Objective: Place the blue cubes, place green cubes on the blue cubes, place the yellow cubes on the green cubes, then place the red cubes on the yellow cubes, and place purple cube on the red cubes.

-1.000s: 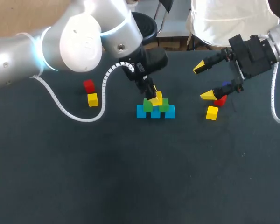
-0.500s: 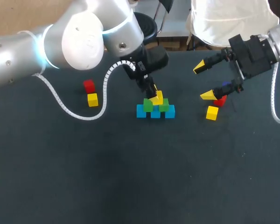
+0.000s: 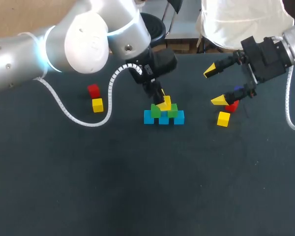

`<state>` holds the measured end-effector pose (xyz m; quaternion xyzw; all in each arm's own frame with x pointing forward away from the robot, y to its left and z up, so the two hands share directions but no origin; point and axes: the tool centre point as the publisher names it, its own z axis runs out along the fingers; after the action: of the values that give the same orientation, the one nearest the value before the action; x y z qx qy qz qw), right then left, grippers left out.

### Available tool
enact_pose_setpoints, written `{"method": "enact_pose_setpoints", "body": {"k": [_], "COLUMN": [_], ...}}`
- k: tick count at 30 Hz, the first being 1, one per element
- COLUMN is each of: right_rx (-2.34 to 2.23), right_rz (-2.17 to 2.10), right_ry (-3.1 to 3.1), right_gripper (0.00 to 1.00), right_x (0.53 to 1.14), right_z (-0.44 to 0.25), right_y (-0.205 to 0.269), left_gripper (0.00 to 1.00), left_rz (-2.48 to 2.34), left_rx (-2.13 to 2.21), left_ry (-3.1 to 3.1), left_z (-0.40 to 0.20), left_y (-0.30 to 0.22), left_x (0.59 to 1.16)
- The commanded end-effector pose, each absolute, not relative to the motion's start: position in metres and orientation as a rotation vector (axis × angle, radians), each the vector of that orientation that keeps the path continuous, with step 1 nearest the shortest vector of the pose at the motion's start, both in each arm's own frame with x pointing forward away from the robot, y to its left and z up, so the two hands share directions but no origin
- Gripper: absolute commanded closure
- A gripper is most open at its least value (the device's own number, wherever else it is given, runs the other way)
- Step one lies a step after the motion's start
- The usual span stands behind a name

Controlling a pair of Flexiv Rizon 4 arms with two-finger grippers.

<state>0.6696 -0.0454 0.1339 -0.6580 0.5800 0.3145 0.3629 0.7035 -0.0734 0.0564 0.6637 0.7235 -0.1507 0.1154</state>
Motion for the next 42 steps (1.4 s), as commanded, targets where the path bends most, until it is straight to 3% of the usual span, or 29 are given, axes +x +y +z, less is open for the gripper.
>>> {"method": "enact_pose_setpoints", "body": {"k": [1,3,4,24,42], "right_rx": [-1.694,-1.694,-1.694,-1.694,-1.694], "right_rz": [0.810,0.810,0.810,0.810,0.810], "right_ry": [1.494,1.494,1.494,1.494,1.494], "right_gripper": [0.00,0.00,0.00,0.00,0.00], "right_x": [0.670,0.670,0.670,0.670,0.670], "right_z": [0.134,0.134,0.134,0.134,0.134], "right_y": [-0.045,-0.045,-0.045,-0.045,-0.045], "left_gripper": [0.36,0.02,0.00,0.00,0.00], "left_rz": [-0.434,-0.433,-0.434,-0.623,-0.761], "left_rx": [1.948,1.947,1.946,1.941,1.877], "left_ry": [2.124,2.125,2.127,1.977,1.954], "left_z": [0.058,0.058,0.058,0.099,0.118], "left_y": [-0.075,-0.075,-0.075,-0.068,-0.018], "left_x": [0.704,0.704,0.704,0.697,0.706]}}
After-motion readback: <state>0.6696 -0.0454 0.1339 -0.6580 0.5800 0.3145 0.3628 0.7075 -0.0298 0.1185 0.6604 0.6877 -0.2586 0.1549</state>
